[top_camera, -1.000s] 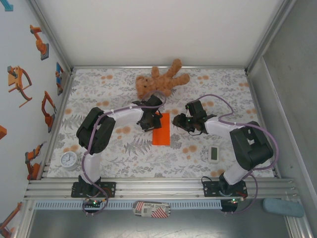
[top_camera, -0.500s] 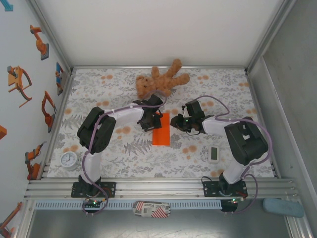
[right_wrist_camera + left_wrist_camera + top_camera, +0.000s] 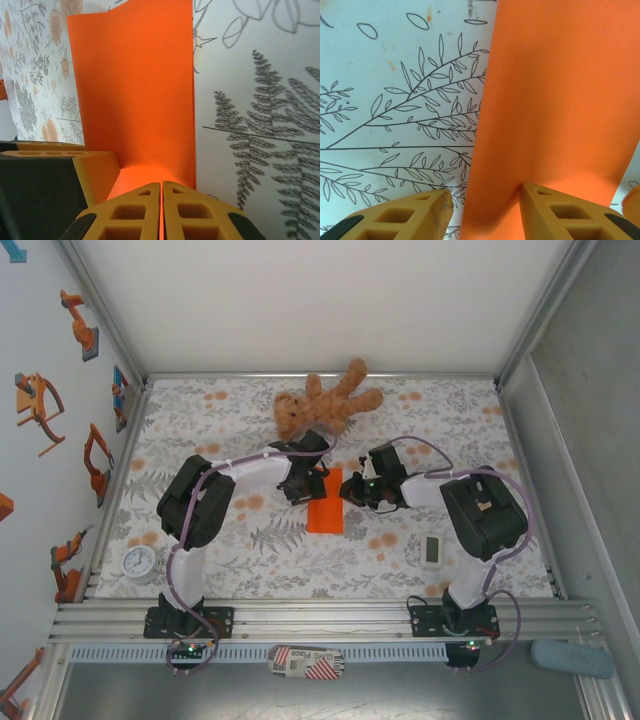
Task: Fold a paper plane with a square sheet of paper (pick it up from the middle)
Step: Hold the square sheet of paper at the center of the table.
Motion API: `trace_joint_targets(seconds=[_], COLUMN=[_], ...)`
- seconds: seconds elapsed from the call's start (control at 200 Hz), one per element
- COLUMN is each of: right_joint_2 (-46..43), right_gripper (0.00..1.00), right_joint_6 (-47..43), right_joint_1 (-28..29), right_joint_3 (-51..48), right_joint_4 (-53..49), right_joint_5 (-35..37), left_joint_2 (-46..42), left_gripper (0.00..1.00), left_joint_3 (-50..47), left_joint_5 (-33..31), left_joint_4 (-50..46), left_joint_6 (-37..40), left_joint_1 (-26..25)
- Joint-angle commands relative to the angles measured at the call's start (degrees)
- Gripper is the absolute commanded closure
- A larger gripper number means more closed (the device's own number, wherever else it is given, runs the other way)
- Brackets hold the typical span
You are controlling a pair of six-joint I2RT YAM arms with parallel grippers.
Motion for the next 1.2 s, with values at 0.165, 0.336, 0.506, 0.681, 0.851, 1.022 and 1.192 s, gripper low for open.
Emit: trace_joint_targets(seconds=[0.165, 0.336, 0.506, 0.681, 0.851, 1.022, 1.192], right_joint_2=[2.3, 3.0, 3.7, 4.7, 5.8, 7.7, 8.9], right_gripper=[0.93, 0.94, 0.94, 0.94, 0.95, 0.97, 0.98], right_joint_6=[-0.1, -0.9, -2.4, -3.7, -6.5, -8.6, -9.8], right_joint_1=[1.2, 1.2, 1.2, 1.2, 1.2, 1.2, 1.1], right_joint_3=[2.6, 2.8, 3.4, 4.2, 5.2, 5.6, 5.8], right_joint_4=[0.1, -1.3, -3.7, -6.8, -12.8, -15.9, -17.2], right_joint_5=[-1.7, -1.0, -0.1, 0.5, 3.0, 4.3, 5.8], left_joint_2=[17.3, 17.5, 18.0, 17.3, 12.7, 2.6, -8.4], left_gripper=[0.55, 0.55, 0.54, 0.54, 0.53, 0.49, 0.46], left_joint_3=[-6.8, -6.6, -6.3, -6.3, -5.6, -1.3, 1.1], left_joint_5=[4.4, 4.5, 4.7, 4.9, 4.9, 2.3, -5.5], left_joint_4=[1.8, 1.4, 1.2, 0.8, -0.6, -4.1, -6.3], left_joint_6=[0.3, -0.2, -0.5, -0.5, 0.2, 1.7, 2.4], left_joint_1=[-1.2, -1.2, -1.1, -1.0, -0.4, 0.6, 1.6])
